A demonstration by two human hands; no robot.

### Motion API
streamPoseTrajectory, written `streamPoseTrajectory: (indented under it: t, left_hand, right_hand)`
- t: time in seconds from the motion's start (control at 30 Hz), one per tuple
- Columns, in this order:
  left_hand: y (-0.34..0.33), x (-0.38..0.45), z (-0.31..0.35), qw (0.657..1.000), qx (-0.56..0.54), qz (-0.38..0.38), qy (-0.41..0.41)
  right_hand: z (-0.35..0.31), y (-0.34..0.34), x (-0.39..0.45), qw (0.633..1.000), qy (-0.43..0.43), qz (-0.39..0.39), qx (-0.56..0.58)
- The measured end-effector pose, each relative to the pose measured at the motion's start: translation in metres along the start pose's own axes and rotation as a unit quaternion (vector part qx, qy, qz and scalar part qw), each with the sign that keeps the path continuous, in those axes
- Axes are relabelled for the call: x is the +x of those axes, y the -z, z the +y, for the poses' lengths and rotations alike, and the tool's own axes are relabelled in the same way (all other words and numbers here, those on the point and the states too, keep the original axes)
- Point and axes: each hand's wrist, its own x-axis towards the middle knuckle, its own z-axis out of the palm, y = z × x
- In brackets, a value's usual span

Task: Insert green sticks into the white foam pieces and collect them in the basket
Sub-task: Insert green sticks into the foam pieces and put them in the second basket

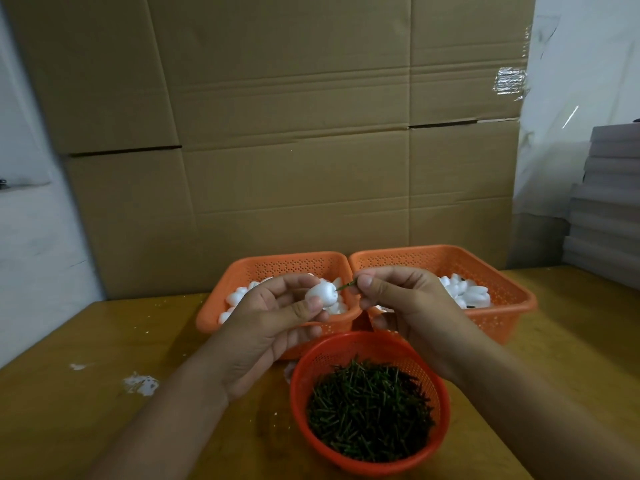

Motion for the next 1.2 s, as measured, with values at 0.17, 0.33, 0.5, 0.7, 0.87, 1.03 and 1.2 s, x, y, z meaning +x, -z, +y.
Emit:
streamPoseTrajectory:
  t: [0.17,0.33,0.5,0.7,0.87,1.03,1.2]
  left_hand:
    - [-0.001,0.0,0.0,1.0,0.013,-0.002,-0.007]
    - [-0.003,-0.001,-0.001,1.0,0.024,0.005,-0.011]
    - [-0.006,-0.001,-0.001,0.999,0.019,0.021,-0.017]
    - [-0.007,-0.002,-0.001,0.999,0.017,0.026,-0.022]
    - [-0.005,-0.002,-0.001,0.999,0.012,0.025,-0.024]
    - [-0.004,-0.001,-0.001,0.997,0.056,0.031,-0.038]
    - [-0.001,0.001,-0.001,0.992,0.09,0.06,-0.067]
  right_hand:
    - [0.0,-0.002,-0.002,0.999,0.024,0.004,-0.035]
    - [0.004,-0.007,-0.003,0.996,0.054,0.009,-0.067]
    - [0.007,-0.011,-0.003,0.994,0.078,0.021,-0.071]
    - [0.011,-0.012,-0.003,0.993,0.079,0.022,-0.081]
    - [0.012,-0.013,-0.004,0.993,0.081,0.017,-0.079]
    - [0.011,-0.013,-0.004,0.992,0.068,0.016,-0.101]
    - [0.012,-0.015,-0.005,0.985,0.046,-0.007,-0.168]
